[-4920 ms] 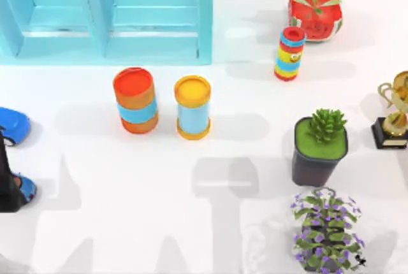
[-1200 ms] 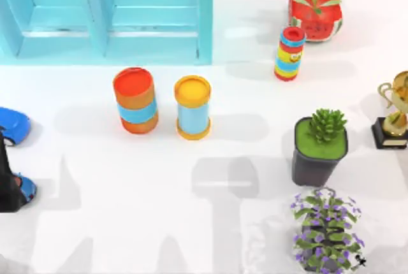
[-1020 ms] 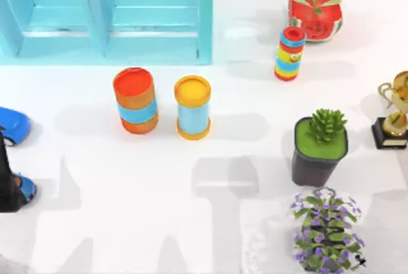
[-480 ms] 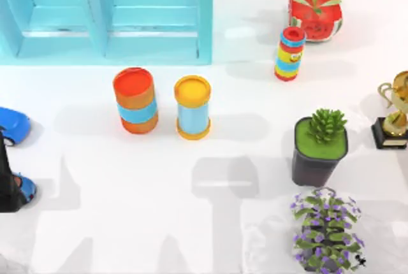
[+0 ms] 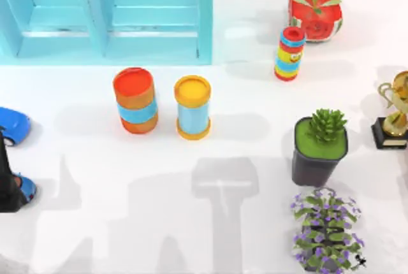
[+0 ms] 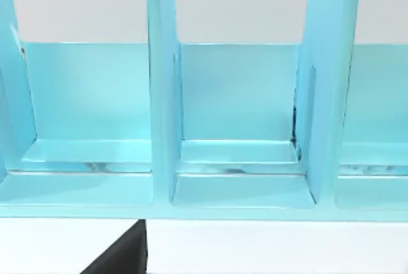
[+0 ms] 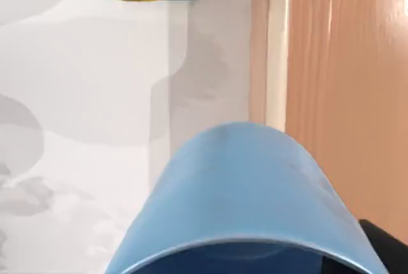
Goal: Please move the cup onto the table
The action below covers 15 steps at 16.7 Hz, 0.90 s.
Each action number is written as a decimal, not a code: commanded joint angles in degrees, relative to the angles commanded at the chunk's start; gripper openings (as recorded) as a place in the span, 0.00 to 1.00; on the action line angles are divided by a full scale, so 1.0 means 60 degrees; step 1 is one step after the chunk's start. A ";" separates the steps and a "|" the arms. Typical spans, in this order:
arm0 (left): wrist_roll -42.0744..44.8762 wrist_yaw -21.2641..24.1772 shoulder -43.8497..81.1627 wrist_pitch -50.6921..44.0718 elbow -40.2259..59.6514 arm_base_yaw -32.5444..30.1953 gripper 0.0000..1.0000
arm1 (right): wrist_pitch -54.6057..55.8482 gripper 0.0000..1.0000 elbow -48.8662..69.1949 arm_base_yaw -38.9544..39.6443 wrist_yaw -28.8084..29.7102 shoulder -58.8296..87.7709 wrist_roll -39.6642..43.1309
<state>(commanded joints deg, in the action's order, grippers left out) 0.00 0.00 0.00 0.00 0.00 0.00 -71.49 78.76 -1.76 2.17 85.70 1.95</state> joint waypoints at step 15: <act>0.0000 0.0000 0.0000 0.0000 0.0000 0.0000 1.00 | -0.0623 0.00 0.4727 0.9080 -0.0373 0.5325 -0.9174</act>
<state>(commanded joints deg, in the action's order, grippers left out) 0.00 0.00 0.00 0.00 0.00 0.00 -75.23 107.12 52.72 -0.06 117.66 -53.09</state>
